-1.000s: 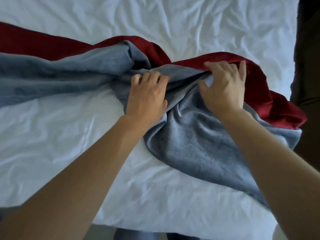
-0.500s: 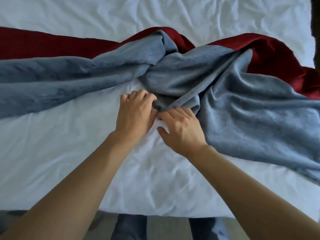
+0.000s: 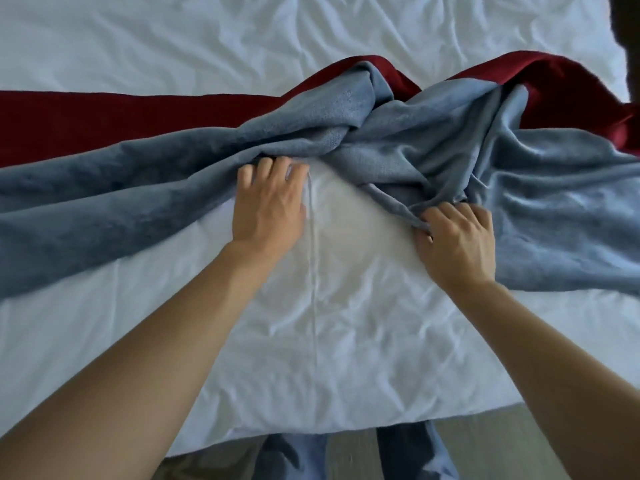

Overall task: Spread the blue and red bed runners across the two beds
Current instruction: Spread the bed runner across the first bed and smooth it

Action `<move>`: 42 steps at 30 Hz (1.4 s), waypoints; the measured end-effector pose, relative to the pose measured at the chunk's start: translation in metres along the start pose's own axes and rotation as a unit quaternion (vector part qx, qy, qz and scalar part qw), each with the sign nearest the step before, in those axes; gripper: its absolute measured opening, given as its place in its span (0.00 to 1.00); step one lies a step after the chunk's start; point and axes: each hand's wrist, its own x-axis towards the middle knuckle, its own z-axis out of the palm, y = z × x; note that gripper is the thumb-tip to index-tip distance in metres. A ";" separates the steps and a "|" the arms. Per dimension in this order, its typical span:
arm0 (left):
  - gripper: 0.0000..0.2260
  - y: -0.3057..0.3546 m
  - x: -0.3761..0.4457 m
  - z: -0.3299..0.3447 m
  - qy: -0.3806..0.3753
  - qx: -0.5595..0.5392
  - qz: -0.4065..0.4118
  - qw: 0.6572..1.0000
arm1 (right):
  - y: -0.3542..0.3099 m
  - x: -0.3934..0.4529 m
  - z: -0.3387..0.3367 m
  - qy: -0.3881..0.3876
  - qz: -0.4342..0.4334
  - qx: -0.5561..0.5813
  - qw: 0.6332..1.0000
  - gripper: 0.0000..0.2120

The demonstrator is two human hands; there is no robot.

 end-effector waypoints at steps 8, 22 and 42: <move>0.23 0.033 -0.006 0.007 0.019 -0.026 0.039 0.999 | -0.045 0.009 -0.003 0.052 -0.059 0.022 0.997 0.08; 0.33 -0.023 0.017 0.013 -0.035 -0.009 -0.057 0.998 | -0.002 -0.048 0.006 -0.024 -0.040 -0.008 0.999 0.04; 0.09 -0.078 0.016 0.031 0.062 -0.031 -0.016 0.997 | -0.061 0.055 0.023 -0.010 -0.044 -0.030 0.999 0.10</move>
